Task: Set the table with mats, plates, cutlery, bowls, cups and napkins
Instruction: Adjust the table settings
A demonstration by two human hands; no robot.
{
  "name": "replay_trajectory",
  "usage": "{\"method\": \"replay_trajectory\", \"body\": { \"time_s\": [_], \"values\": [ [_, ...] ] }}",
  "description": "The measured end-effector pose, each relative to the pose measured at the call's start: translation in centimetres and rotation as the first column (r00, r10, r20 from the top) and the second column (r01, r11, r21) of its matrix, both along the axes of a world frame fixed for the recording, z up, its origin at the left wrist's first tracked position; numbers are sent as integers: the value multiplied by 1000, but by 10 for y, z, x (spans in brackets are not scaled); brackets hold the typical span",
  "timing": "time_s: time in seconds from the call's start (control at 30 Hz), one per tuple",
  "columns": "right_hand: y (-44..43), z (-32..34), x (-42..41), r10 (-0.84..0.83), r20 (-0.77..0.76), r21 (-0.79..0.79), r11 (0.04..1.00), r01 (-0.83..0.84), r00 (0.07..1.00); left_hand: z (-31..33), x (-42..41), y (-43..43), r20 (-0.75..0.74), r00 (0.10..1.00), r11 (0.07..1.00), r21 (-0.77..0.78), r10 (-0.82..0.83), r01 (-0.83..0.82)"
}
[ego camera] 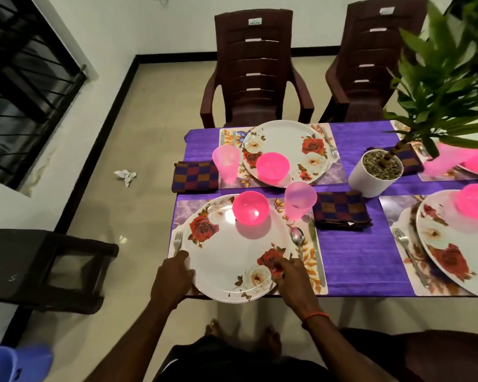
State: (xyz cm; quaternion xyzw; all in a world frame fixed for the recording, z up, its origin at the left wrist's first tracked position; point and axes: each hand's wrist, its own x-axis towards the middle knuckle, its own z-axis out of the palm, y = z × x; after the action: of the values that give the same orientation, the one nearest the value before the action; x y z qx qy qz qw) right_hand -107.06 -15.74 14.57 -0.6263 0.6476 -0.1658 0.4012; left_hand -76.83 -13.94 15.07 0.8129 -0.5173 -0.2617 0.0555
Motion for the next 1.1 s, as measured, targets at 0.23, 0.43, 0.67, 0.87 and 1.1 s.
{"method": "replay_trajectory", "body": {
  "time_s": [0.23,0.43,0.67,0.87,1.1],
  "values": [
    [-2,-6,-1,17,-6,-4,1000,-17,1000,-1,3,1,-40,999,999,-27,33,-34],
    [-11,-8,-30,-108,-163,-83,992,96,981,-5,22,0,17,998,986,-158,57,-54],
    [-7,-26,-50,9,-376,-118,991,-57,926,-18,35,1,51,995,989,-123,90,-83],
    [-16,-22,-51,-7,-309,-124,992,-33,951,-26,34,-3,77,993,988,-135,89,-78],
    [-23,-26,-49,-50,-324,-148,989,2,945,-35,43,-8,65,991,983,-148,117,-107]
  ]
}}
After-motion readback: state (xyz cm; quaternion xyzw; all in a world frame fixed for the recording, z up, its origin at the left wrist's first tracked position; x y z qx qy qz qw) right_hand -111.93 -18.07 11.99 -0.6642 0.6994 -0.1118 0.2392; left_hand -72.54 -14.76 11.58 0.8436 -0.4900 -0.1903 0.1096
